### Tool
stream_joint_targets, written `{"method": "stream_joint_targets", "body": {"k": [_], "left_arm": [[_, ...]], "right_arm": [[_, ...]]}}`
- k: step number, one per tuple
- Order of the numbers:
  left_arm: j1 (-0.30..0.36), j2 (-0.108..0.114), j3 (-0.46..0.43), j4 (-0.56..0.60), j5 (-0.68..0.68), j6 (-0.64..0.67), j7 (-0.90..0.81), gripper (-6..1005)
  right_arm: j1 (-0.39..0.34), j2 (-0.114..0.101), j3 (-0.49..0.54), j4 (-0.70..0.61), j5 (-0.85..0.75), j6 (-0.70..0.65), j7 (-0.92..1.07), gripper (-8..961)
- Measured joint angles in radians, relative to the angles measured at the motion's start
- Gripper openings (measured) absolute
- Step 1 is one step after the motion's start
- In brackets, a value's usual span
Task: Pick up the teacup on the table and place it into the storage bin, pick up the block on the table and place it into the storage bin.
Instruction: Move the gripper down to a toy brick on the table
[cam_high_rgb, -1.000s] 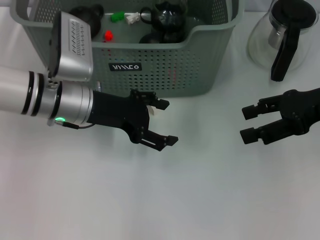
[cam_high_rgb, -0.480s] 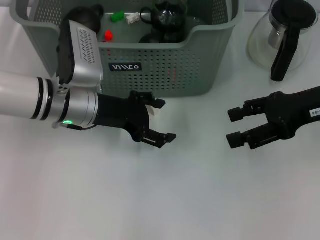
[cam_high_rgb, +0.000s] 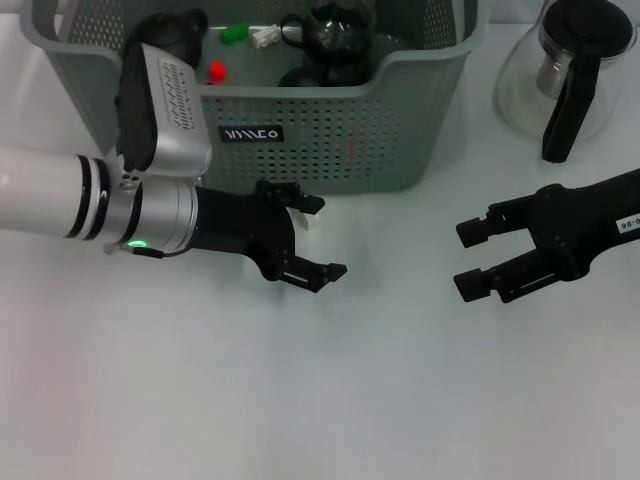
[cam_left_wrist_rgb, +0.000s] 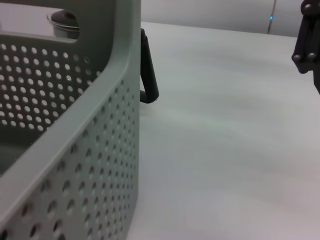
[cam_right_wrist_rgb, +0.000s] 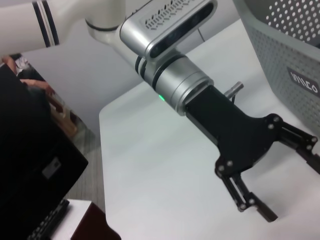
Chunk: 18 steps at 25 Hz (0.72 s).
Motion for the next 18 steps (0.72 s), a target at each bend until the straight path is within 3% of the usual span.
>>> {"method": "stream_joint_targets", "body": {"k": [8,18], "left_arm": [[-0.006,-0.005,0.063,-0.009,-0.005,-0.083,-0.007,946],[-0.008,-0.005,0.077,-0.024,-0.027,-0.114,-0.003,943]], "right_arm": [[0.008,0.005,-0.002,0.0,-0.003,0.006,0.002,941],[0.002,0.012,-0.002,0.001,-0.003,0.006,0.001,941]]}}
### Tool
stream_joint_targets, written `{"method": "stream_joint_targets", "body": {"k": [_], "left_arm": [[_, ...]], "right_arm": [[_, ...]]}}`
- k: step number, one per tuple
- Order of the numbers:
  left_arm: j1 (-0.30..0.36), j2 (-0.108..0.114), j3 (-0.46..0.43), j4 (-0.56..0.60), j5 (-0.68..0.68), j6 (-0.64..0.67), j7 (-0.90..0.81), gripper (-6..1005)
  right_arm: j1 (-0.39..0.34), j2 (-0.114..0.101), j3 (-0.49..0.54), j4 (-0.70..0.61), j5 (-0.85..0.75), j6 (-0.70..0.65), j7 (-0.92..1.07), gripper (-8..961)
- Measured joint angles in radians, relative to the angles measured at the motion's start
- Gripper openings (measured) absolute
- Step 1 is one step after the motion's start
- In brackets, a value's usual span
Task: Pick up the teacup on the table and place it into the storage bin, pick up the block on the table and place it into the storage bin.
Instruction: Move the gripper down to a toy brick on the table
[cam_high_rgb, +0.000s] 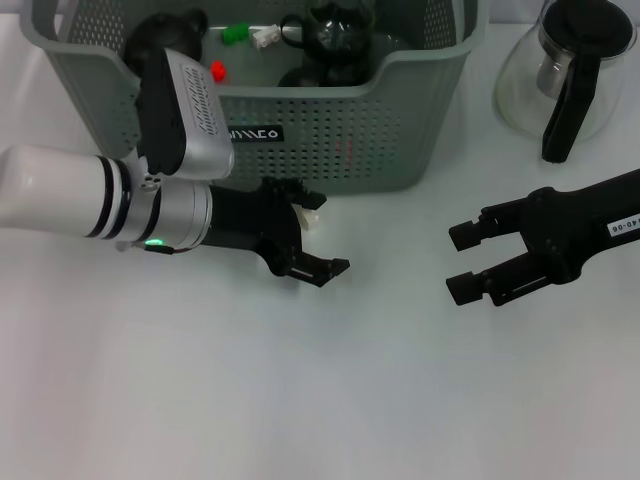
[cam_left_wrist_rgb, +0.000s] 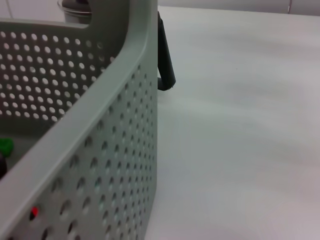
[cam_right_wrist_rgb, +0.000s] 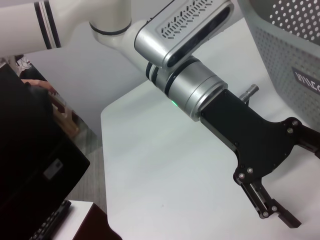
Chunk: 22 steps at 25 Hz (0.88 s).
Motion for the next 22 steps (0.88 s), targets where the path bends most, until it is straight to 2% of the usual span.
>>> {"method": "stream_joint_targets", "body": {"k": [22], "left_arm": [[0.009,0.002,0.0,-0.013,0.002,-0.01,-0.005,937]], "right_arm": [[-0.006,0.0,-0.002,0.0,0.0,0.0,-0.005,942]]}}
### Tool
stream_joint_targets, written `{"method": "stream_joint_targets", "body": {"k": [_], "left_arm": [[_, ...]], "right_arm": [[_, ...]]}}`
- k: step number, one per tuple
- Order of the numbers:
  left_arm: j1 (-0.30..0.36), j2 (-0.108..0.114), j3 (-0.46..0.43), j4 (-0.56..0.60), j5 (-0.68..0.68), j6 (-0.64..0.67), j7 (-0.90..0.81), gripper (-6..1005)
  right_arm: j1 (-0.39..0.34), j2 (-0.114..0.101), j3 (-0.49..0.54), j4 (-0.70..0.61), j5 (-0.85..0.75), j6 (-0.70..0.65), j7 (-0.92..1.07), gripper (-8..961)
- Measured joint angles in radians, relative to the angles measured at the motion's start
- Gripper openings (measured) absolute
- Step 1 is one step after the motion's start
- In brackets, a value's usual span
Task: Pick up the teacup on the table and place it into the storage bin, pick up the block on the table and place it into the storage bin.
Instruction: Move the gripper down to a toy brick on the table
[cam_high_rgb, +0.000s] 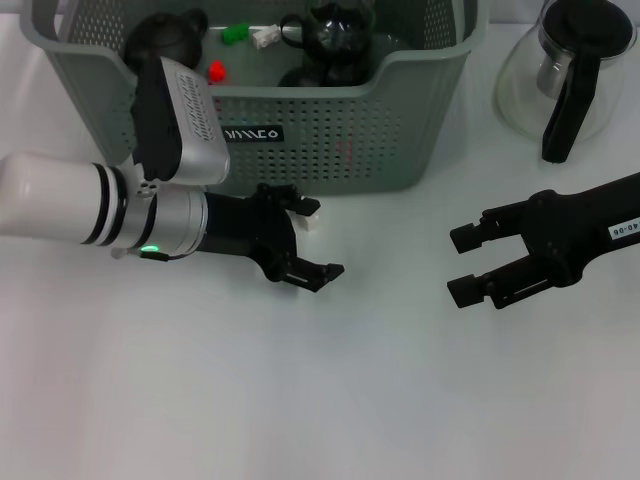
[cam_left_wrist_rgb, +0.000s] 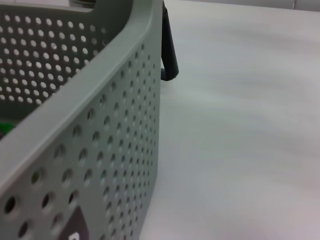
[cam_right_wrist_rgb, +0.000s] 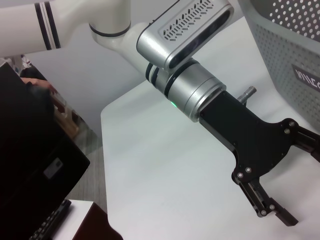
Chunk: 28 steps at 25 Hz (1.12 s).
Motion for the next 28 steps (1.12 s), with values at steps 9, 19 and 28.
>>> {"method": "stream_joint_targets", "body": {"k": [9,19,28], "left_arm": [[0.006,0.003,-0.009,0.003,0.0,0.058,0.0,935],[0.009,0.006,-0.119,0.039,0.0,0.163,0.006,932],[-0.002,0.002,-0.051,-0.001,0.004,0.052,0.007,930]], "right_arm": [[0.0,0.0,0.001,0.005,-0.003,0.0,0.0,942],[-0.004,0.006,0.007,0.004,-0.022,0.0,-0.003,942],[-0.013,0.007,0.008,-0.001,-0.023,0.0,-0.005,942]]}}
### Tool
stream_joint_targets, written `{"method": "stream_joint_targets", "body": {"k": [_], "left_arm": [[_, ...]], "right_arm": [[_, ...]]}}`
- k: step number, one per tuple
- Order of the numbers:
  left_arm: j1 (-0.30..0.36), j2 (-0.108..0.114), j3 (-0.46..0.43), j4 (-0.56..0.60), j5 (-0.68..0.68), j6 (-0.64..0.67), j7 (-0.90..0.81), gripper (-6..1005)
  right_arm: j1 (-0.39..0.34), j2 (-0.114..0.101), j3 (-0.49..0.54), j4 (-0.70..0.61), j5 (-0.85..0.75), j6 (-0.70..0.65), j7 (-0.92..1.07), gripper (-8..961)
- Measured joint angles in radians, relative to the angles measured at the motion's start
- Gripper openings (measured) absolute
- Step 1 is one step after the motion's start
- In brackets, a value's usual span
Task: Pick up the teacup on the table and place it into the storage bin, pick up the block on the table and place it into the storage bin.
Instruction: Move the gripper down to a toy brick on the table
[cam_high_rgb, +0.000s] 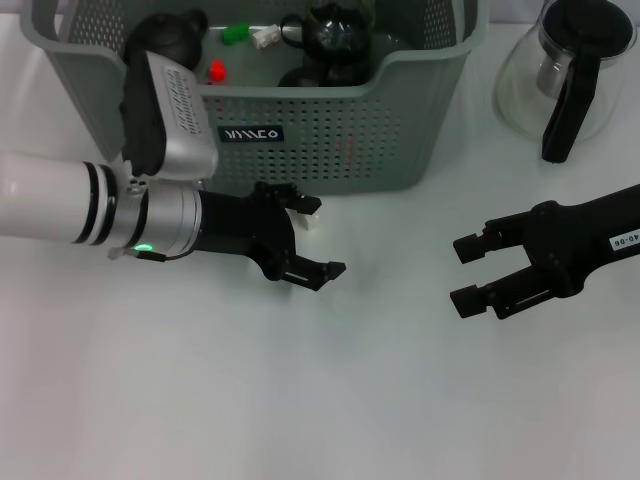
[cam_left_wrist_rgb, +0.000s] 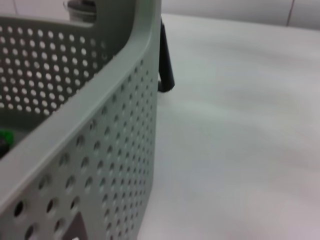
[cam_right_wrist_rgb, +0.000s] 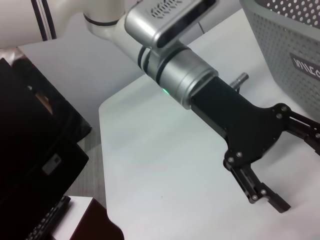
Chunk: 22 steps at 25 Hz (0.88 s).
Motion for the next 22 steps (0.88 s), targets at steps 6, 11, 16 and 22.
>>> {"method": "stream_joint_targets", "body": {"k": [6,11,16,22], "left_arm": [[-0.001,-0.001,0.023,-0.011,-0.005,-0.031,-0.003,928],[-0.002,-0.002,0.023,-0.019,-0.006,-0.038,-0.003,927],[-0.002,-0.001,0.024,-0.022,-0.007,-0.039,-0.003,926],[-0.002,0.0,0.025,-0.019,-0.007,-0.009,-0.006,924]], "right_arm": [[-0.002,0.0,0.001,0.0,0.0,0.0,0.0,941],[-0.003,0.0,0.001,0.0,0.0,0.0,0.0,941],[-0.003,0.0,0.001,0.0,0.0,0.0,0.0,941],[-0.006,0.0,-0.002,0.0,0.0,-0.004,0.002,941]]}}
